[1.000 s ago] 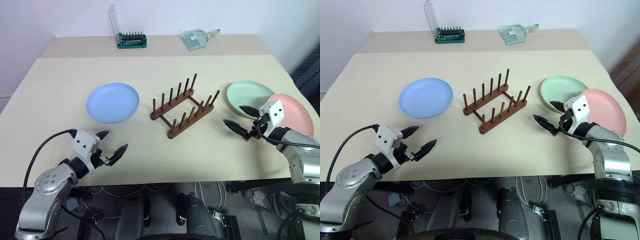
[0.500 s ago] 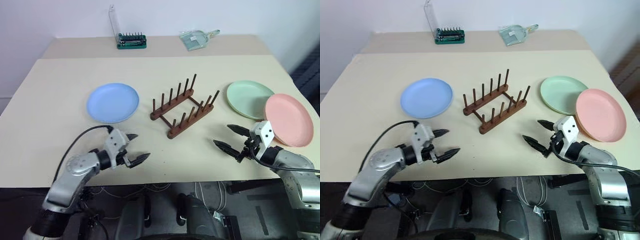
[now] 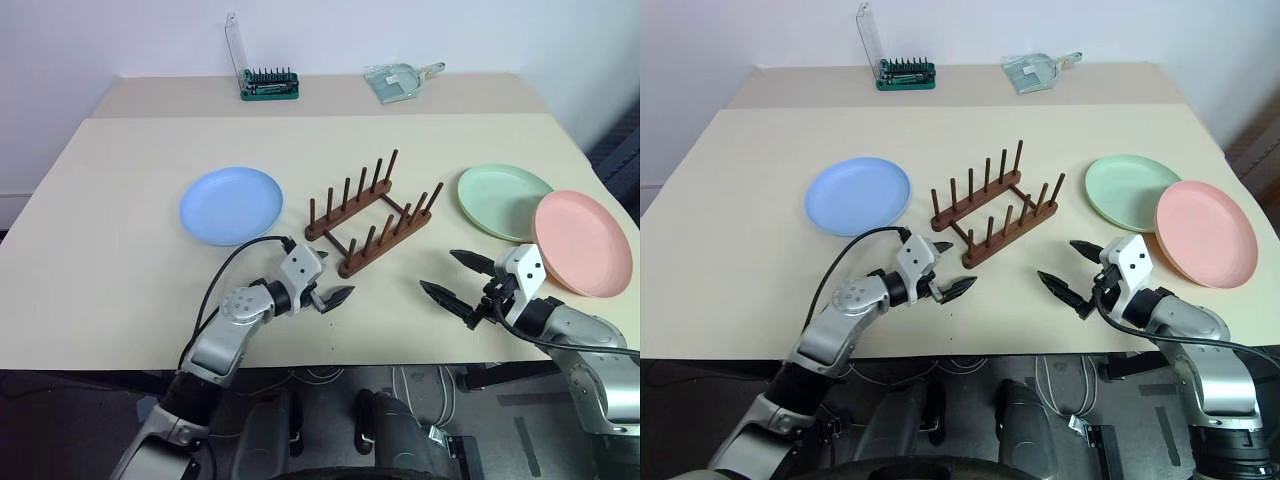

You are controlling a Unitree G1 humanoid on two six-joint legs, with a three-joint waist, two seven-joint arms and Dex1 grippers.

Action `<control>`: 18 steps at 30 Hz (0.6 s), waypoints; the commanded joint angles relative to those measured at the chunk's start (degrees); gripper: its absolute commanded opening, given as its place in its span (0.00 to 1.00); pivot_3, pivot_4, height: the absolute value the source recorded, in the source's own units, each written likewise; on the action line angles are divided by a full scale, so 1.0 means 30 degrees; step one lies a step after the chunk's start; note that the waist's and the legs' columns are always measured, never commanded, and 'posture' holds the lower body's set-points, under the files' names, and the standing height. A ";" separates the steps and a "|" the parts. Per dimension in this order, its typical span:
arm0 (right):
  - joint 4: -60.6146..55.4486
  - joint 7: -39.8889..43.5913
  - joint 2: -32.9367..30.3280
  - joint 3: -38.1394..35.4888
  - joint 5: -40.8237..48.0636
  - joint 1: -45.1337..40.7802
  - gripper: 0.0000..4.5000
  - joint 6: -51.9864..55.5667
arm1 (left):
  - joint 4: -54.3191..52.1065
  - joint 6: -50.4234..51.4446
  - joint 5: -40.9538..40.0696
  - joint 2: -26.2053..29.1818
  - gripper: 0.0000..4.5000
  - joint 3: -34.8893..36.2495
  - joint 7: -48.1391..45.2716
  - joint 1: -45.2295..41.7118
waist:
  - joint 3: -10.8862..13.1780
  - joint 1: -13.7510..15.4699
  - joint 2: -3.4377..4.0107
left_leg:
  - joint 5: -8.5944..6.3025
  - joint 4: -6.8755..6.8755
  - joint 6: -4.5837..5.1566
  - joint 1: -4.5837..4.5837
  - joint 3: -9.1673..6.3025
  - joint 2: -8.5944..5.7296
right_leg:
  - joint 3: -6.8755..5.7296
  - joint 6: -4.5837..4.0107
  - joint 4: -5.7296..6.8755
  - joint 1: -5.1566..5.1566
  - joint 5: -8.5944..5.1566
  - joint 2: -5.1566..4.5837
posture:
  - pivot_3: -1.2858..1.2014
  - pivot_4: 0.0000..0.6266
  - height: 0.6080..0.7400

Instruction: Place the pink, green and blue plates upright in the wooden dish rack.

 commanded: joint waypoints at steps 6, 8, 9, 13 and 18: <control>-0.1762 -0.0566 -0.0235 -0.0433 0.0600 -0.0073 1.00 0.0891 | 0.1181 0.0047 0.0770 -0.0766 0.58 -0.0697 0.0423 -0.0091 | -0.0047 0.0269 0.0057 | -0.0040 0.0104 0.0048 -0.0017 -0.0013 0.0009 | -0.0005 0.0011 0.0006 0.0017 0.0003 0.0000 | 0.52 0.24 1.00; -0.1799 -0.0613 -0.0258 -0.0402 0.0605 -0.0134 1.00 0.1000 | 0.1150 0.0003 0.0673 -0.0738 0.36 -0.0568 0.0313 -0.0024 | -0.0048 0.0313 0.0057 | -0.0049 0.0114 0.0055 -0.0024 -0.0013 0.0010 | -0.0005 0.0013 0.0004 0.0016 0.0003 -0.0001 | 0.52 0.24 1.00; -0.1765 -0.0600 -0.0275 -0.0402 0.0610 -0.0140 1.00 0.0997 | 0.1145 -0.0034 0.0633 -0.0737 0.23 -0.0534 0.0278 0.0009 | -0.0050 0.0314 0.0059 | -0.0051 0.0117 0.0060 -0.0025 -0.0013 0.0011 | -0.0005 0.0013 0.0003 0.0016 0.0003 0.0000 | 0.52 0.24 1.00; -0.1494 -0.0538 -0.0474 -0.0353 0.0461 -0.0254 1.00 0.1014 | 0.1297 -0.0119 0.0303 -0.0732 0.16 -0.0235 0.0138 0.0089 | -0.0054 0.0315 0.0067 | -0.0054 0.0118 0.0064 -0.0028 -0.0012 0.0012 | -0.0005 0.0013 0.0002 0.0014 0.0003 0.0000 | 0.52 0.24 1.00; -0.1248 0.0207 -0.1559 -0.0856 0.0351 0.0702 1.00 0.1233 | 0.1098 -0.1351 -0.0490 0.0537 0.16 -0.0143 -0.2316 -0.0330 | -0.0056 0.0306 0.0069 | -0.0054 0.0119 0.0064 -0.0028 -0.0012 0.0015 | -0.0007 0.0014 0.0003 0.0013 0.0002 0.0003 | 0.52 0.24 1.00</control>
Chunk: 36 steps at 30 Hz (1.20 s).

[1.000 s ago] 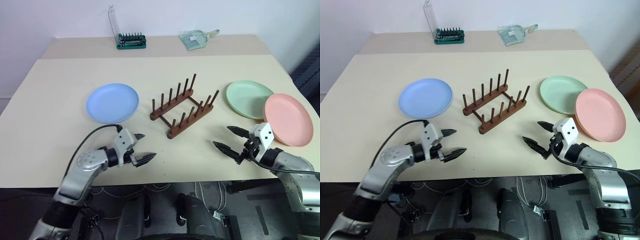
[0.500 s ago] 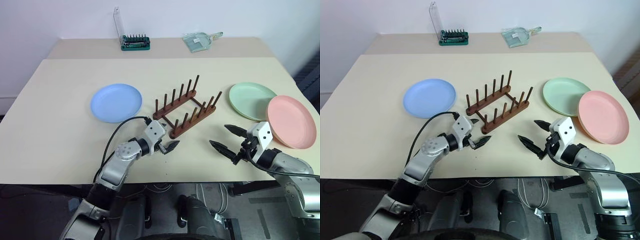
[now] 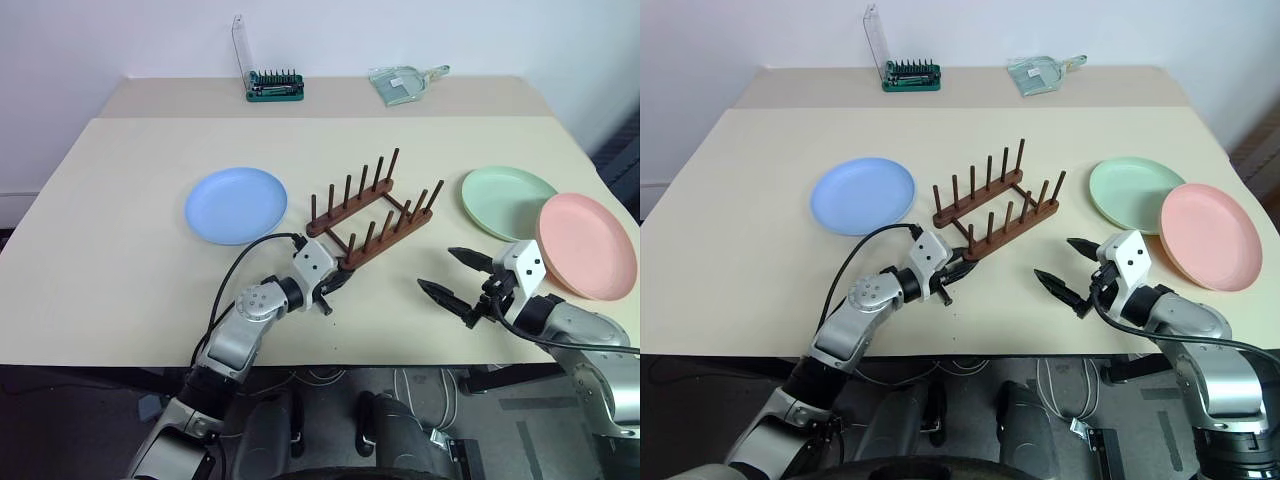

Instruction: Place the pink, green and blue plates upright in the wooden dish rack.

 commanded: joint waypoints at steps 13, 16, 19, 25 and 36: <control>-0.0936 0.0915 -0.1343 -0.1732 0.0159 0.3263 1.00 0.0015 | 0.4622 -0.4185 -0.2232 0.3664 0.16 -0.0026 -1.0166 -0.3932 | 0.0010 0.0044 -0.0014 | -0.0044 0.0015 -0.0021 -0.0055 0.0006 0.0006 | -0.0007 0.0001 -0.0028 -0.0028 -0.0002 -0.0003 | 0.52 0.24 1.00; -0.1093 0.0732 -0.1306 -0.1760 0.0124 0.3327 1.00 0.0007 | 0.6005 -0.4521 -0.2138 0.3389 0.16 0.0063 -1.0560 -0.4541 | 0.0010 0.0031 -0.0015 | -0.0023 0.0017 0.0016 -0.0057 0.0007 0.0003 | -0.0008 0.0002 -0.0026 -0.0028 -0.0001 -0.0003 | 0.52 0.24 1.00; -0.1345 0.0543 -0.1328 -0.1815 0.0170 0.3400 1.00 0.0107 | 0.6446 -0.4418 -0.2322 0.3305 0.49 0.0511 -1.0451 -0.4605 | 0.0013 0.0021 -0.0018 | -0.0021 0.0017 0.0020 -0.0053 0.0007 0.0004 | -0.0008 0.0004 -0.0024 -0.0026 -0.0001 -0.0002 | 0.52 0.24 1.00; -0.1341 0.0115 -0.1499 -0.1607 -0.0039 0.2925 1.00 0.0271 | 0.4419 -0.2897 -0.2652 0.4304 0.94 0.1578 -0.9450 -0.3132 | 0.0012 -0.0093 -0.0016 | -0.0019 0.0018 0.0022 -0.0049 0.0006 0.0015 | -0.0005 0.0004 -0.0015 -0.0032 0.0000 0.0004 | 0.52 0.24 1.00; 0.1043 0.0050 -0.1993 0.0669 -0.2586 0.1038 0.01 -0.0014 | -0.2624 0.1781 -0.3324 0.5375 0.13 0.0743 -0.8630 0.0404 | 0.0014 0.0049 -0.0013 | -0.0052 0.0017 -0.0026 -0.0050 0.0005 0.0007 | -0.0007 0.0002 -0.0049 -0.0073 -0.0002 -0.0017 | 0.52 0.24 1.00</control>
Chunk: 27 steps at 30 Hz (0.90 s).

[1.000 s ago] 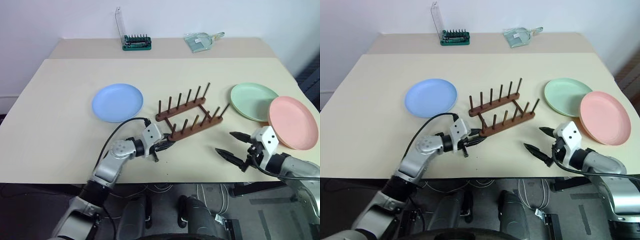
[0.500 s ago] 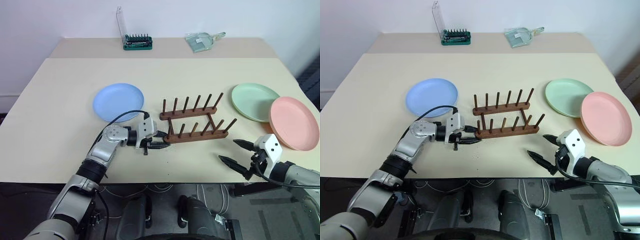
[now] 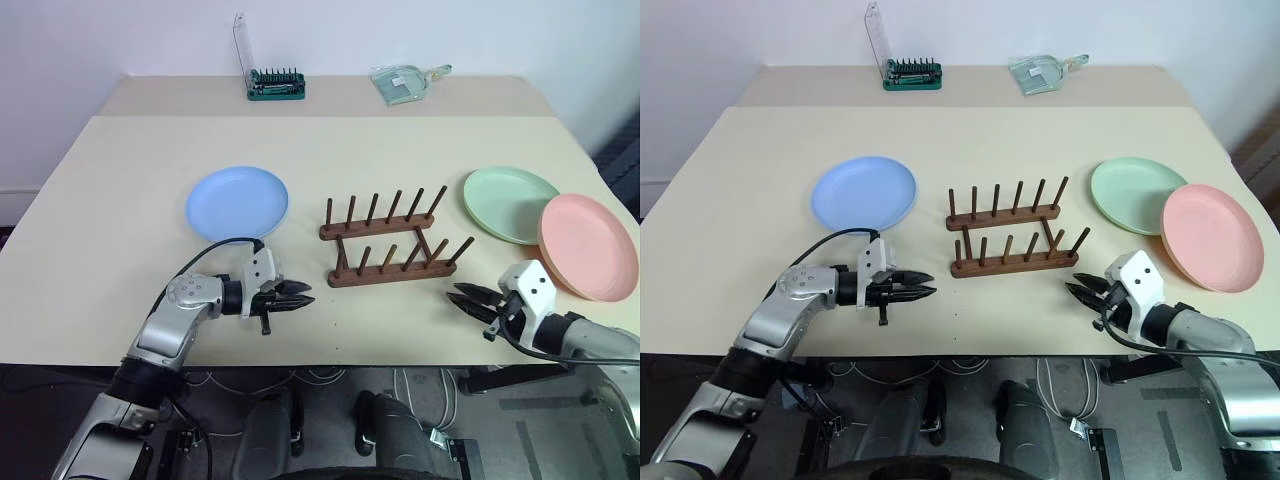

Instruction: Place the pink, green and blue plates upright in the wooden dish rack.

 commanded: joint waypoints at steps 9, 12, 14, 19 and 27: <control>0.1271 -0.0671 0.0065 0.1994 -0.2294 -0.2085 0.01 -0.0300 | -0.0590 0.0922 0.1670 -0.2700 0.13 -0.1596 0.3724 -0.0421 | -0.0002 -0.0047 0.0001 | 0.0023 0.0012 0.0055 -0.0002 0.0004 -0.0002 | 0.0004 0.0002 0.0036 0.0032 0.0002 0.0011 | 0.52 0.24 1.00; 0.1931 -0.1022 0.0352 0.2408 -0.2888 -0.2888 0.01 -0.0791 | -0.0299 0.0718 0.1919 -0.3058 0.13 -0.1413 0.4448 -0.0420 | -0.0002 -0.0063 0.0001 | 0.0021 0.0021 0.0052 0.0000 0.0005 0.0002 | 0.0002 0.0002 0.0037 0.0033 0.0002 0.0014 | 0.52 0.24 1.00; 0.2789 -0.1391 0.0612 0.2788 -0.3478 -0.3704 0.01 -0.1237 | 0.0069 0.0509 0.2305 -0.3192 0.13 -0.1380 0.5067 -0.0401 | -0.0003 -0.0062 0.0001 | 0.0020 0.0025 0.0050 0.0005 0.0004 0.0004 | 0.0003 0.0002 0.0038 0.0036 0.0002 0.0015 | 0.52 0.24 1.00; 0.3795 -0.1166 0.0900 0.3111 -0.3714 -0.4578 0.01 -0.1936 | 0.0845 0.0042 0.2519 -0.3528 0.13 -0.0959 0.6035 -0.0661 | -0.0003 -0.0051 0.0001 | 0.0024 0.0032 0.0056 0.0005 0.0006 0.0004 | 0.0002 0.0002 0.0042 0.0042 0.0004 0.0014 | 0.52 0.24 1.00; 0.5231 -0.0986 0.1249 0.3489 -0.4089 -0.5481 0.01 -0.2985 | 0.1984 -0.1036 0.2956 -0.3349 0.13 -0.0775 0.6653 -0.1166 | -0.0004 -0.0113 0.0000 | 0.0026 0.0037 0.0060 0.0015 0.0007 0.0006 | 0.0002 0.0004 0.0056 0.0050 0.0006 0.0016 | 0.52 0.24 1.00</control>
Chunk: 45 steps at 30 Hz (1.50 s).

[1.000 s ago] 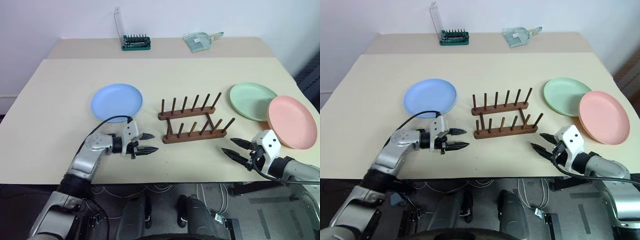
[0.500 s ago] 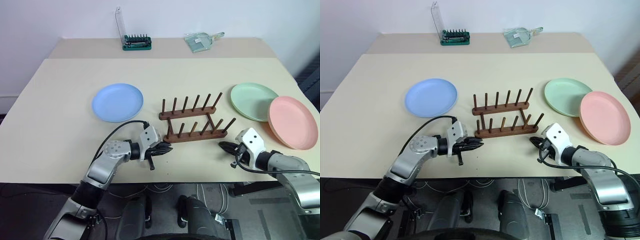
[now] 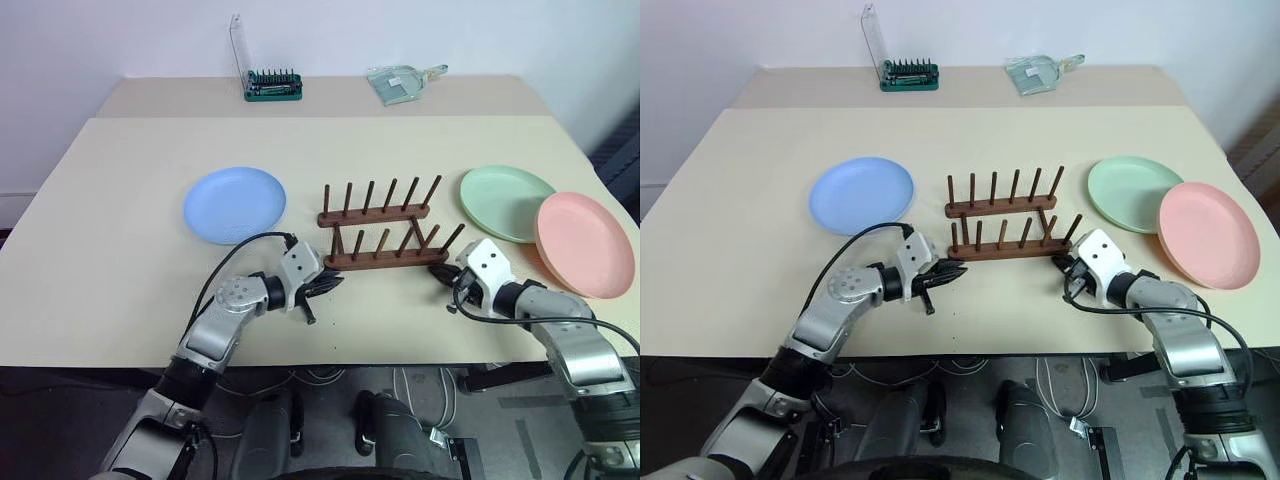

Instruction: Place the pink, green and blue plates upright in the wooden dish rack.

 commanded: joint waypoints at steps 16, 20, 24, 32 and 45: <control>-0.3772 0.2110 -0.2320 -0.4527 0.2843 0.2956 0.12 0.1027 | -0.1736 -0.0092 -0.1341 0.1249 0.13 0.1214 -0.1011 0.1135 | 0.0003 0.0034 0.0012 | -0.0002 -0.0011 -0.0001 -0.0032 0.0008 0.0001 | 0.0002 0.0000 -0.0006 -0.0034 0.0000 -0.0008 | 0.52 0.24 1.00; -0.4919 0.2507 -0.3477 -0.7667 0.4254 0.3967 0.50 0.2560 | -0.3567 0.0537 -0.2353 0.1823 0.13 0.1123 -0.2123 0.2080 | 0.0005 0.0084 0.0009 | -0.0019 -0.0014 -0.0029 -0.0020 0.0008 0.0005 | 0.0003 0.0001 -0.0013 -0.0022 -0.0001 -0.0004 | 0.52 0.24 1.00; -0.3373 0.1379 -0.4300 -0.9110 0.2885 0.3925 0.97 0.2318 | -0.4274 0.0800 -0.2846 0.1829 0.13 0.1032 -0.2697 0.2361 | 0.0005 0.0097 0.0008 | -0.0035 -0.0009 -0.0055 -0.0022 0.0006 0.0005 | 0.0000 0.0002 -0.0044 -0.0025 -0.0003 -0.0009 | 0.52 0.24 1.00; -0.0221 -0.0309 -0.4060 -0.7711 0.0393 0.3636 0.99 0.0975 | -0.4176 -0.0461 -0.3664 0.1725 0.13 0.1671 -0.3687 0.2232 | 0.0005 0.0059 0.0008 | -0.0044 -0.0021 -0.0048 -0.0048 0.0010 0.0000 | -0.0003 0.0003 -0.0051 -0.0034 -0.0004 -0.0004 | 0.52 0.24 1.00; 0.3015 -0.1589 -0.4036 -0.6413 -0.1141 0.2747 0.60 -0.0955 | -0.3825 -0.1331 -0.3760 0.1883 0.13 0.1775 -0.3793 0.2831 | 0.0004 0.0064 0.0012 | -0.0030 -0.0016 -0.0023 -0.0045 0.0017 0.0000 | -0.0001 0.0005 -0.0046 -0.0029 -0.0004 -0.0002 | 0.52 0.24 1.00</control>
